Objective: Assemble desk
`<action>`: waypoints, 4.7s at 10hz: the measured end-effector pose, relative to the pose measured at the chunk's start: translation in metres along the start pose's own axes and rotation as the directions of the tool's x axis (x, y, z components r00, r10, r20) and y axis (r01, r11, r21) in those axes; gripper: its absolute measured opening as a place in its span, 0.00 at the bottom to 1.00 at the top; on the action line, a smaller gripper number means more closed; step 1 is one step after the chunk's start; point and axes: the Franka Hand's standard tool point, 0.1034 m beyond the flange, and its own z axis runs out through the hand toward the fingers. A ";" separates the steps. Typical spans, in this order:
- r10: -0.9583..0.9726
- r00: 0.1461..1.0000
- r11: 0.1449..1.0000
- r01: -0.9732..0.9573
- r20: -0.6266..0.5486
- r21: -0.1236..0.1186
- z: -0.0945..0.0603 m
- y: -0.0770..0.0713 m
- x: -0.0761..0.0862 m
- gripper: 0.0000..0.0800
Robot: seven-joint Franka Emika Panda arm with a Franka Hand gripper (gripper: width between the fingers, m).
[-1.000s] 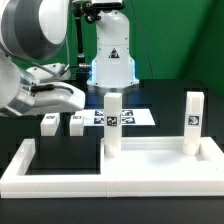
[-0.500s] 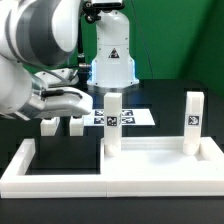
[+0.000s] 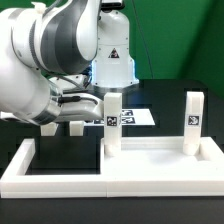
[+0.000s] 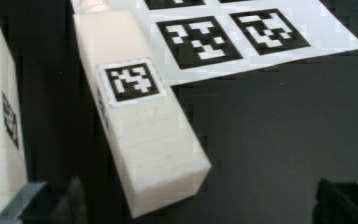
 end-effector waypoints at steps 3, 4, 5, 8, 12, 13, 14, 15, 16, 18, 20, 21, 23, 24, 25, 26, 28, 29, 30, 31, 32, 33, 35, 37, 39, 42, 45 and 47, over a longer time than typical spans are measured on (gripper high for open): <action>0.002 1.000 1.000 -0.002 0.002 0.000 0.002 0.001 0.000 0.81; 0.003 1.000 1.000 -0.003 0.007 -0.001 0.009 0.000 -0.003 0.81; 0.008 1.000 1.000 -0.007 0.004 -0.004 0.019 0.001 -0.005 0.81; 0.016 1.000 1.000 -0.016 0.005 -0.021 0.041 0.002 -0.003 0.81; 0.015 1.000 1.000 -0.015 0.006 -0.021 0.043 0.004 -0.002 0.65; 0.015 1.000 1.000 -0.015 0.006 -0.021 0.043 0.004 -0.002 0.48; 0.015 1.000 1.000 -0.015 0.008 -0.020 0.042 0.004 -0.002 0.37; 0.015 1.000 1.000 -0.015 0.008 -0.020 0.042 0.004 -0.002 0.37; 0.015 1.000 1.000 -0.015 0.008 -0.020 0.042 0.004 -0.002 0.37; 0.015 1.000 1.000 -0.015 0.008 -0.020 0.042 0.004 -0.002 0.37; 0.015 1.000 1.000 -0.015 0.008 -0.020 0.042 0.004 -0.002 0.37; 0.014 1.000 1.000 -0.014 0.019 -0.019 0.037 0.003 -0.006 0.37; -0.004 1.000 1.000 0.004 0.015 -0.004 -0.005 -0.005 -0.024 0.37; -0.013 1.000 1.000 0.013 0.000 0.002 -0.025 -0.012 -0.036 0.37; -0.016 0.999 1.000 0.016 -0.032 0.004 -0.039 -0.025 -0.057 0.37; -0.007 0.999 1.000 0.007 -0.041 -0.013 -0.043 -0.042 -0.083 0.37; 0.058 0.992 0.998 -0.062 -0.114 -0.033 -0.059 -0.082 -0.102 0.37; 0.064 0.983 0.996 -0.074 -0.171 -0.057 -0.070 -0.113 -0.110 0.37; 0.040 0.975 0.996 -0.057 -0.217 -0.069 -0.072 -0.118 -0.101 0.37; 0.026 0.951 0.996 -0.050 -0.307 -0.070 -0.079 -0.121 -0.091 0.37; 0.010 0.925 0.997 -0.037 -0.379 -0.064 -0.080 -0.125 -0.094 0.37; 0.037 0.893 0.996 -0.068 -0.448 -0.053 -0.082 -0.131 -0.093 0.37; -0.010 0.830 0.994 -0.055 -0.558 -0.099 -0.106 -0.182 -0.095 0.37; -0.043 0.741 0.991 -0.050 -0.670 -0.120 -0.140 -0.197 -0.088 0.37; -0.083 0.657 0.990 -0.030 -0.749 -0.136 -0.148 -0.202 -0.078 0.37; -0.107 0.460 0.991 -0.023 -0.882 -0.132 -0.144 -0.221 -0.071 0.37; -0.052 0.243 0.999 0.012 -0.969 -0.050 -0.133 -0.286 -0.058 0.37; -0.060 0.253 0.998 0.017 -0.965 -0.058 -0.118 -0.293 -0.056 0.37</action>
Offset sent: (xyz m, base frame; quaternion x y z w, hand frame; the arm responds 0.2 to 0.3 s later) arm -0.0327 0.0116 0.0033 -0.0170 -0.0090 0.0142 0.9997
